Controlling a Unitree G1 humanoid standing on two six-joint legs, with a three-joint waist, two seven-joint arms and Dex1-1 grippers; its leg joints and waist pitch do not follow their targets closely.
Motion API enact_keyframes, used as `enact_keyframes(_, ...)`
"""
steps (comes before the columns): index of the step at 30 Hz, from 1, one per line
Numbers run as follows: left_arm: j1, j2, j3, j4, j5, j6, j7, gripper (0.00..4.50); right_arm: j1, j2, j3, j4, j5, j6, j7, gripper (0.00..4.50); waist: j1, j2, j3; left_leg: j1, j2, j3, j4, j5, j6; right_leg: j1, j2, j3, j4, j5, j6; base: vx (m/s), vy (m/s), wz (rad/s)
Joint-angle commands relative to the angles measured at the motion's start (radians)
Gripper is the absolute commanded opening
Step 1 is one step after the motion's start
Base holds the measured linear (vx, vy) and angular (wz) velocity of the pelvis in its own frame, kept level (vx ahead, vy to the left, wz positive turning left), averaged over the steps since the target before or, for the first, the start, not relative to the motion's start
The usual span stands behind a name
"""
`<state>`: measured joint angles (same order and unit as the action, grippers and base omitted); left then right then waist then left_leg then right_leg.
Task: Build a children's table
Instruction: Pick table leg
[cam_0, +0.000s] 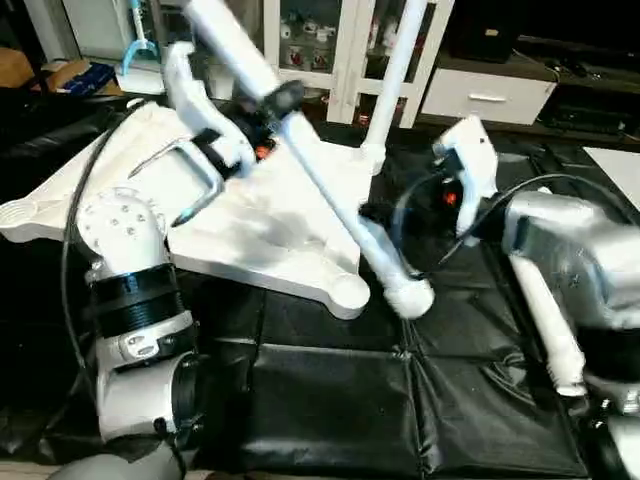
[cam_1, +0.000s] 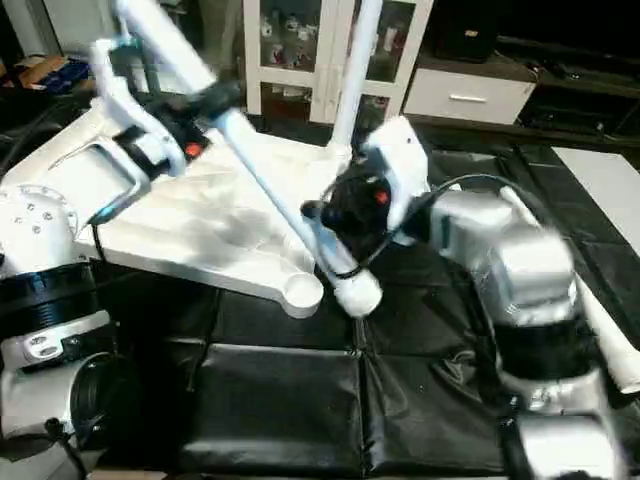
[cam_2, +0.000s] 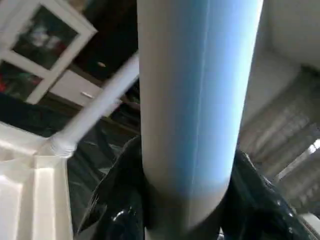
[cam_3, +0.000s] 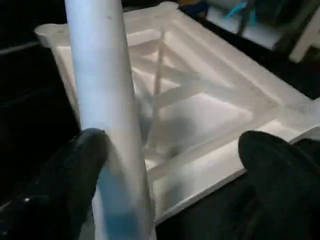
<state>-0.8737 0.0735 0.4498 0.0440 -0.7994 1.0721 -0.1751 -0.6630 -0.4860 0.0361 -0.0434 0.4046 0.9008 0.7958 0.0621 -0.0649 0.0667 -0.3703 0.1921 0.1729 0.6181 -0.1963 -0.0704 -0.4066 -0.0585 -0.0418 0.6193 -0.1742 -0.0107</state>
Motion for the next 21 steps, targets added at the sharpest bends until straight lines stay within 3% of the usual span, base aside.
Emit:
enact_keyframes(1,-0.011,-0.006,-0.053,-0.024,-0.047,0.028,-0.043,1.57,-0.015,-0.021,-0.018,0.03,0.032,-0.021,0.061,4.5,0.006,0.0,-0.08,0.012,0.028,-0.003,-0.061,-0.053,0.026,0.065,-0.068,0.041,-0.053,-0.071,-0.229,0.0,0.0,0.0)
enact_keyframes(2,-0.014,0.0,-0.068,-0.028,-0.051,0.038,-0.052,1.56,-0.022,-0.023,-0.036,0.043,0.065,-0.012,0.094,4.5,0.004,-0.001,-0.078,0.011,0.028,-0.002,-0.061,-0.051,0.029,0.063,-0.066,0.041,-0.054,-0.076,-0.23,0.0,0.0,0.0)
enact_keyframes(3,-0.018,0.011,-0.09,-0.036,-0.055,0.052,-0.073,1.56,-0.03,-0.035,-0.049,0.057,0.112,0.007,0.159,4.5,0.003,-0.014,-0.079,0.011,0.028,-0.001,-0.061,-0.05,0.037,0.063,-0.066,0.04,-0.057,-0.087,-0.23,0.0,0.0,0.0)
enact_keyframes(4,-0.022,0.017,-0.102,-0.038,-0.053,0.056,-0.083,1.56,-0.03,-0.052,-0.043,0.062,0.132,0.02,0.21,4.5,0.005,-0.01,-0.08,0.012,0.027,-0.001,-0.06,-0.056,0.04,0.064,-0.067,0.04,-0.054,-0.095,-0.234,0.0,0.0,0.0)
enact_keyframes(6,-0.028,0.023,-0.117,-0.04,-0.052,0.058,-0.101,1.56,-0.025,-0.081,-0.015,0.069,0.127,0.018,0.263,4.5,0.007,-0.008,-0.078,0.011,0.032,-0.002,-0.059,-0.041,0.05,0.062,-0.068,0.039,-0.055,-0.096,-0.235,0.0,0.0,0.0)
enact_keyframes(7,-0.03,0.025,-0.12,-0.04,-0.052,0.058,-0.105,1.56,-0.025,-0.089,-0.006,0.073,0.123,0.015,0.276,4.5,0.006,-0.015,-0.078,0.01,0.031,-0.002,-0.059,-0.042,0.051,0.061,-0.067,0.038,-0.056,-0.101,-0.234,0.0,0.0,0.0)
enact_keyframes(11,-0.038,0.033,-0.166,-0.052,-0.031,0.04,-0.142,1.56,-0.003,-0.117,0.054,0.086,0.089,-0.01,0.315,4.5,0.006,-0.015,-0.076,0.01,0.03,-0.002,-0.058,-0.059,0.039,0.059,-0.07,0.038,-0.062,-0.165,-0.218,0.0,0.0,0.0)
enact_keyframes(12,-0.038,0.033,-0.167,-0.053,-0.032,0.04,-0.143,1.56,-0.002,-0.118,0.056,0.088,0.092,-0.01,0.318,4.5,0.006,-0.021,-0.075,0.01,0.031,-0.002,-0.059,-0.066,0.034,0.059,-0.071,0.039,-0.063,-0.188,-0.212,0.0,0.0,0.0)
enact_keyframes(14,-0.04,0.041,-0.189,-0.059,-0.027,0.033,-0.166,1.56,0.006,-0.123,0.072,0.093,0.094,-0.008,0.326,4.5,0.006,-0.018,-0.075,0.011,0.032,-0.003,-0.058,-0.072,0.027,0.057,-0.071,0.038,-0.064,-0.202,-0.207,0.0,0.0,0.0)
enact_keyframes(17,-0.045,0.053,-0.213,-0.059,-0.02,0.025,-0.183,1.56,0.018,-0.131,0.09,0.093,0.092,0.005,0.33,4.5,0.006,-0.023,-0.075,0.01,0.031,-0.003,-0.059,-0.074,0.025,0.056,-0.069,0.038,-0.066,-0.213,-0.197,0.0,0.0,0.0)
enact_keyframes(21,-0.058,0.068,-0.229,-0.058,-0.027,0.018,-0.212,1.56,0.049,-0.14,0.102,0.085,0.097,0.02,0.353,4.5,0.007,-0.02,-0.075,0.01,0.031,-0.003,-0.059,-0.073,0.021,0.056,-0.068,0.038,-0.065,-0.207,-0.192,0.0,0.0,0.0)
